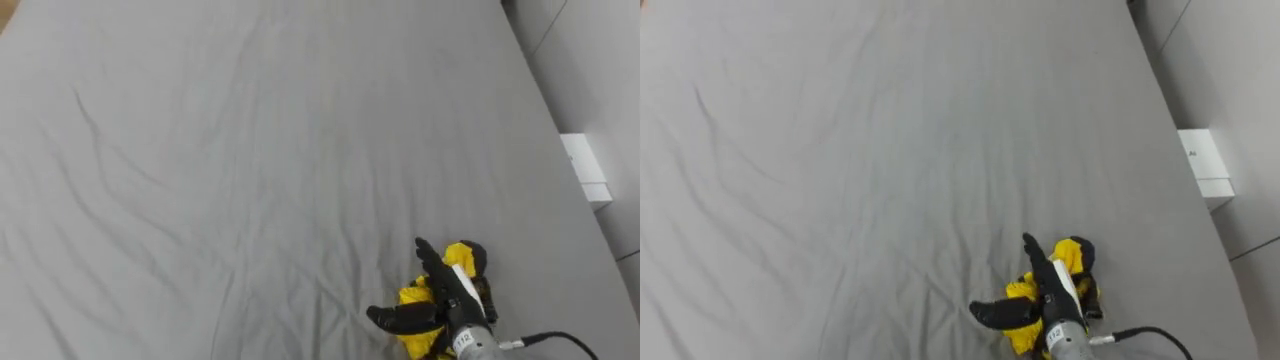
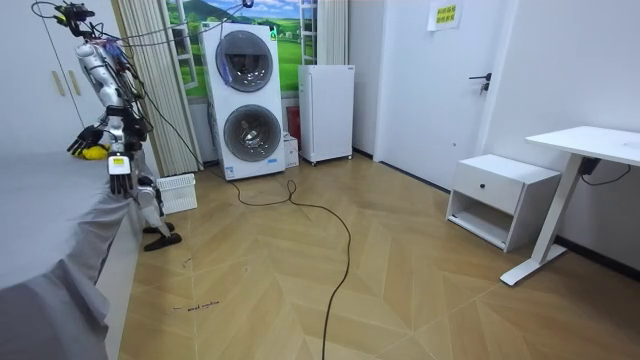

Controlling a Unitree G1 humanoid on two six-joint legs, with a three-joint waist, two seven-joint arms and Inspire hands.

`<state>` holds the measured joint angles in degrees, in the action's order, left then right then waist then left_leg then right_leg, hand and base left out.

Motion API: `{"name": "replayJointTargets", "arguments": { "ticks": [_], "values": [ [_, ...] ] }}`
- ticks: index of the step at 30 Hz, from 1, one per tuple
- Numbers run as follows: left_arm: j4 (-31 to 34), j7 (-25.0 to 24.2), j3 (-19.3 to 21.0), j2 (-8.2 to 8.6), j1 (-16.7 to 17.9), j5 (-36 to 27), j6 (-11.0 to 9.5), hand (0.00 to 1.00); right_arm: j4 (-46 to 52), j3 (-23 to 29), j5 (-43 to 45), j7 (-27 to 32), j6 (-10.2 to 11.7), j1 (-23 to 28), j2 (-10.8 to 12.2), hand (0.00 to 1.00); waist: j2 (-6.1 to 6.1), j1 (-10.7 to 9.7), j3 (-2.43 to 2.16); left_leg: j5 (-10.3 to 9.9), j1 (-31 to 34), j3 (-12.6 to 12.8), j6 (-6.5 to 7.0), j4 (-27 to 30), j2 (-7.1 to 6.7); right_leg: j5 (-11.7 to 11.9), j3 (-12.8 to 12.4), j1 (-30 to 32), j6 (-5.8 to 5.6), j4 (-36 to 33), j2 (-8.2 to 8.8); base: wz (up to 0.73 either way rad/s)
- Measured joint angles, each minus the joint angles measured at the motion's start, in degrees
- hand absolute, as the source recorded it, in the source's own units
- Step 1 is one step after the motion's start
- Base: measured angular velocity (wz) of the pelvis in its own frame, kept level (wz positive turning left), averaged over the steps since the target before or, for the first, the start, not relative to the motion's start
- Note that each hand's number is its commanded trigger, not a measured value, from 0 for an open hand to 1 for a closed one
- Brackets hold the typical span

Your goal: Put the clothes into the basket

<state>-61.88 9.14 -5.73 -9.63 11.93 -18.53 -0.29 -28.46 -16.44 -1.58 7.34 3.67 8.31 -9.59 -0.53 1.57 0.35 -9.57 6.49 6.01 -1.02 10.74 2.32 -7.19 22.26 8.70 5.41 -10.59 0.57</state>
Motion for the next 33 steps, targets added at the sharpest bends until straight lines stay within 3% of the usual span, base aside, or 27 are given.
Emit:
{"name": "replayJointTargets", "arguments": {
  "ticks": [9,16,17,18,19,20,26,33],
  "values": [
    [0.87,1.06,1.14,-0.21,0.5,0.67,1.61,0.0,-2.9,4.35,7.01,1.4,-0.16,2.37,-0.56,0.0,-0.73,-0.09,-0.47,0.0,-1.72,0.04,0.01,-0.25,-0.01,-0.19,0.67,-2.18,-0.32,0.15,0.09,0.04],
    [2.78,1.49,1.33,-0.39,1.58,0.68,2.5,0.0,-2.06,5.39,15.81,4.89,-2.04,5.31,-2.39,0.0,-1.02,-0.1,-0.62,-0.03,-2.03,-0.16,0.01,-0.24,0.0,-0.05,1.11,-2.68,-0.11,0.14,0.16,0.02],
    [2.8,1.38,1.33,-0.48,1.55,0.65,2.55,0.0,-2.09,6.22,17.09,5.46,-2.27,5.4,-2.42,0.12,-1.09,-0.19,-0.59,-0.03,-2.03,-0.16,0.01,-0.25,0.0,-0.05,1.1,-2.68,-0.11,0.14,0.16,0.0],
    [2.8,1.29,1.35,-0.62,1.52,0.65,2.69,0.0,-2.39,6.78,17.76,6.32,-2.56,5.38,-2.66,0.65,-1.21,-0.21,-0.61,-0.02,-2.05,-0.15,0.01,-0.27,0.0,-0.04,1.09,-2.68,-0.11,0.14,0.16,0.0],
    [2.8,1.26,1.39,-0.69,1.51,0.63,2.77,0.0,-2.57,7.06,17.96,6.58,-2.6,5.38,-2.86,0.96,-1.29,-0.31,-0.61,-0.02,-2.05,-0.15,0.01,-0.27,0.0,-0.03,1.1,-2.68,-0.09,0.14,0.16,0.0],
    [2.79,1.23,1.4,-0.82,1.53,0.55,2.86,0.0,-2.82,7.58,18.46,6.95,-2.78,5.37,-3.21,1.0,-1.44,-0.46,-0.54,-0.02,-2.05,-0.14,0.01,-0.27,0.0,-0.03,1.12,-2.68,-0.08,0.16,0.17,0.0],
    [2.8,0.1,1.85,-1.46,1.15,0.68,3.9,0.0,-7.45,8.34,21.3,7.81,-3.9,4.16,-3.4,1.0,-2.16,-0.99,-0.17,-0.03,-1.95,-0.14,0.01,-0.27,0.0,-0.04,1.12,-2.59,-0.1,0.19,0.16,0.0],
    [2.79,-1.59,2.3,-2.12,0.79,0.75,3.77,0.0,-15.92,8.71,22.09,8.39,-3.97,-0.16,-3.48,1.0,-2.11,-0.6,-0.4,-0.04,0.12,-0.73,0.02,0.54,0.02,0.2,1.97,-1.52,-0.05,0.81,0.14,0.06]
  ]
}}
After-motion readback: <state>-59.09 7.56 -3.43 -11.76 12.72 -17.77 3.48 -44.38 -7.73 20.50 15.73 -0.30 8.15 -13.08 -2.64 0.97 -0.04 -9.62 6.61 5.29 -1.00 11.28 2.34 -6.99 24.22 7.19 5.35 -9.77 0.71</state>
